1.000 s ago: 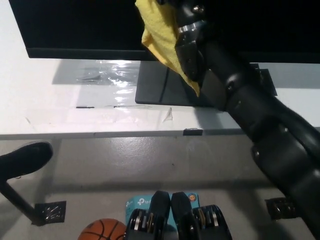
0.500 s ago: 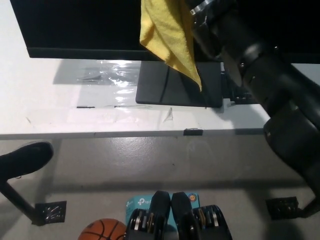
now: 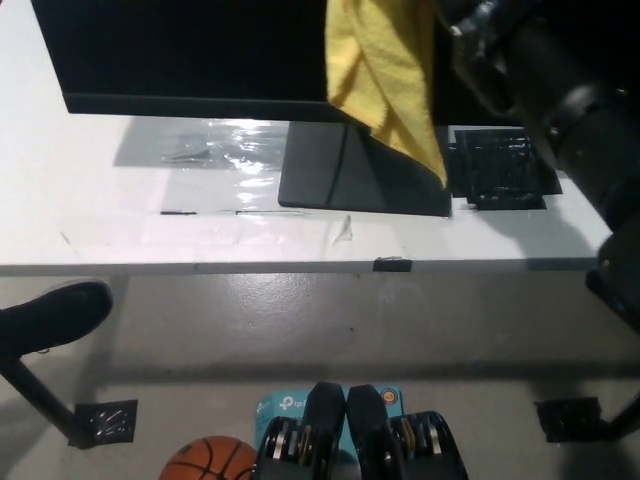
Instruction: The robot uses its right hand to pick up the cloth kept in the middle of the desk and use it to wipe the monitor in the middle of the desk by swiping its screen twice
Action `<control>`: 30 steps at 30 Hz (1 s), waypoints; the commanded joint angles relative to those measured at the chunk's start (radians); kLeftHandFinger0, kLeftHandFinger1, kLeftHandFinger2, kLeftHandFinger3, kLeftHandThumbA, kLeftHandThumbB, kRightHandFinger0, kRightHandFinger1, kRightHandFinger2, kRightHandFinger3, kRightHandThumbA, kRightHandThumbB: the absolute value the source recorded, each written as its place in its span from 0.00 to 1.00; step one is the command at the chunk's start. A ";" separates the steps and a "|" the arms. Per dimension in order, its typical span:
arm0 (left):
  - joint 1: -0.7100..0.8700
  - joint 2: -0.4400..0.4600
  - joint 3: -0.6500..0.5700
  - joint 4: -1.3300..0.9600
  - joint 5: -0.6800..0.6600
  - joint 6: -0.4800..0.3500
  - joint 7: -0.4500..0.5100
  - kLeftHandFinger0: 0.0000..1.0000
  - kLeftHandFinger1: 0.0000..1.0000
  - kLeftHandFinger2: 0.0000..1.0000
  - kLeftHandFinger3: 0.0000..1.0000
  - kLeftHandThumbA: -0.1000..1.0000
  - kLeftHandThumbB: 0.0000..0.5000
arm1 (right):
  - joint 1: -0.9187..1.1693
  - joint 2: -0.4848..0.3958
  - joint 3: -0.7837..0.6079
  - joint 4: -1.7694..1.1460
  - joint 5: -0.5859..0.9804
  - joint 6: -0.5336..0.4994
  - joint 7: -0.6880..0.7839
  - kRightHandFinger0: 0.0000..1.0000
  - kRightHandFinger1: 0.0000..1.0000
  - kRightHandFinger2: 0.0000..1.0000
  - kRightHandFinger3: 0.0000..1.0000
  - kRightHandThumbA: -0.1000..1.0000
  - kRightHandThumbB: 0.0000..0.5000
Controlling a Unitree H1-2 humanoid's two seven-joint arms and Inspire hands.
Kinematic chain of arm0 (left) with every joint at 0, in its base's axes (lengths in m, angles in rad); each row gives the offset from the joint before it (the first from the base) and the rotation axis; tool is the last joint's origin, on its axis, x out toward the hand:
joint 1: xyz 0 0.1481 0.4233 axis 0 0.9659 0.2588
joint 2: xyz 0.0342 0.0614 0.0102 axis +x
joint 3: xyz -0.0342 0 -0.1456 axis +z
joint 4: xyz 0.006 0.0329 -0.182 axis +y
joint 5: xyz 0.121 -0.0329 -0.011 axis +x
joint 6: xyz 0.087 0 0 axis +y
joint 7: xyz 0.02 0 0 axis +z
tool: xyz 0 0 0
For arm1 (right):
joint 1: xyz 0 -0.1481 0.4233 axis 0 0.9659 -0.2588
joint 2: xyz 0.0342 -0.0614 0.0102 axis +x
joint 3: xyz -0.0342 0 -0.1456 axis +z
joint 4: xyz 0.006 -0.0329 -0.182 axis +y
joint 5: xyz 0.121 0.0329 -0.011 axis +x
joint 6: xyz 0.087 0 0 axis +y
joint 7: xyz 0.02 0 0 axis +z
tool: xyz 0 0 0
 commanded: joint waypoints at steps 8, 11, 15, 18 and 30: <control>0.016 0.008 0.022 0.030 -0.004 -0.030 0.009 0.75 0.70 0.83 1.00 0.76 0.28 | 0.078 -0.231 -0.034 -0.049 -0.026 -0.007 0.002 0.00 0.00 0.41 0.36 0.00 0.12; 0.026 0.008 0.020 0.010 0.002 -0.025 0.010 0.76 0.71 0.83 1.00 0.75 0.25 | 0.125 -0.305 -0.056 -0.083 -0.021 -0.015 -0.005 0.00 0.00 0.44 0.51 0.00 0.09; 0.038 0.013 0.025 -0.004 0.006 -0.012 0.011 0.77 0.70 0.83 1.00 0.77 0.29 | 0.154 -0.340 -0.084 -0.100 -0.015 -0.013 -0.009 0.00 0.00 0.41 0.45 0.00 0.12; 0.031 0.018 0.020 -0.003 0.016 -0.008 0.009 0.80 0.72 0.84 1.00 0.78 0.26 | 0.168 -0.381 -0.125 -0.156 0.002 -0.011 0.045 0.00 0.00 0.43 0.46 0.00 0.09; 0.045 0.014 0.027 -0.035 0.003 0.005 -0.001 0.77 0.71 0.85 1.00 0.76 0.25 | 0.172 -0.361 -0.164 -0.200 -0.040 -0.002 0.049 0.00 0.00 0.45 0.53 0.00 0.08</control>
